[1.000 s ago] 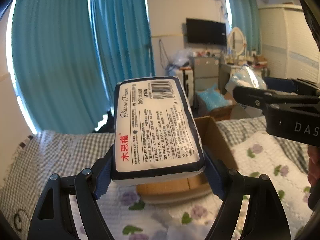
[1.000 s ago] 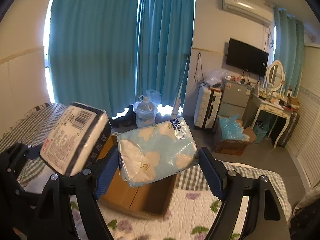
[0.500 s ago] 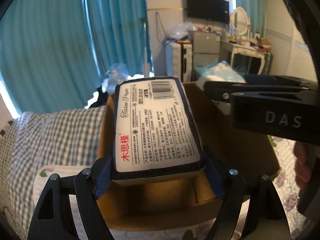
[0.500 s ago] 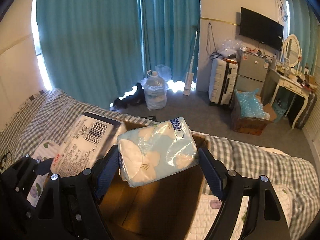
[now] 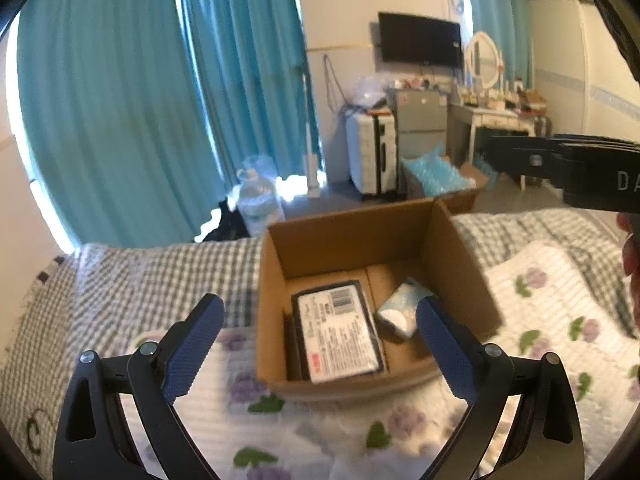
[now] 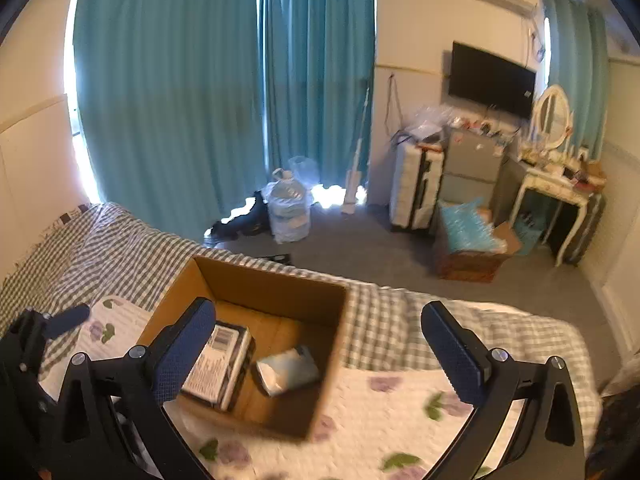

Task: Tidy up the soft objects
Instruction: 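Carry both tissue packs over the cardboard box and open both tools, then grasp the white glove with left tool while right tool grasps white cloth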

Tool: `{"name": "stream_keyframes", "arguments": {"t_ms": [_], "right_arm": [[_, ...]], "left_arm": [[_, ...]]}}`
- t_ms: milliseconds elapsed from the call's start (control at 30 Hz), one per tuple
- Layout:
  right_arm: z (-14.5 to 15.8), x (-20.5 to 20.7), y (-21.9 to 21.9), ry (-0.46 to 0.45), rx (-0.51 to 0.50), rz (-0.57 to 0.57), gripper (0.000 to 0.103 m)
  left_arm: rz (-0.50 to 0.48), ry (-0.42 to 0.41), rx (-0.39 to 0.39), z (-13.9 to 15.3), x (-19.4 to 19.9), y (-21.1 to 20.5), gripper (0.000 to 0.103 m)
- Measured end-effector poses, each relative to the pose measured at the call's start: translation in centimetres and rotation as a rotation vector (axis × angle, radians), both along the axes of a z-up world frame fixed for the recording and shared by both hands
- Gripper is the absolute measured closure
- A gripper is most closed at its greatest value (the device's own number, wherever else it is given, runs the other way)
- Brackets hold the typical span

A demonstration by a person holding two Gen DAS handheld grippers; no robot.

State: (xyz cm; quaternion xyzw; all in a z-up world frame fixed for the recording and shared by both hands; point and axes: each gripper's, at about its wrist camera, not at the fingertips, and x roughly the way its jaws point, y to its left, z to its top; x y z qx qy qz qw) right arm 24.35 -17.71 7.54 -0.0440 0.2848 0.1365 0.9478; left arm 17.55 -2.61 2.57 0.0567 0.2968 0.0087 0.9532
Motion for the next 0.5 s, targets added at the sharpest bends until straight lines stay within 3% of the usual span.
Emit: {"name": "stream_keyframes", "arguments": {"t_ms": [267, 400, 500], "right_arm": [[6.0, -10.2, -1.2, -0.049, -0.063, 0.002, 0.0], [5.0, -13.7, -1.7, -0.027, -0.097, 0.021, 0.0], [2.5, -15.3, -1.8, -0.003, -0.111, 0.064, 0.0]], "left_arm": [[0.033, -0.091, -0.02, 5.9, -7.7, 0.5, 0.0], [0.035, -0.086, -0.029, 5.7, -10.3, 0.4, 0.0], [0.05, -0.066, -0.03, 4.0, -11.2, 0.3, 0.0]]}}
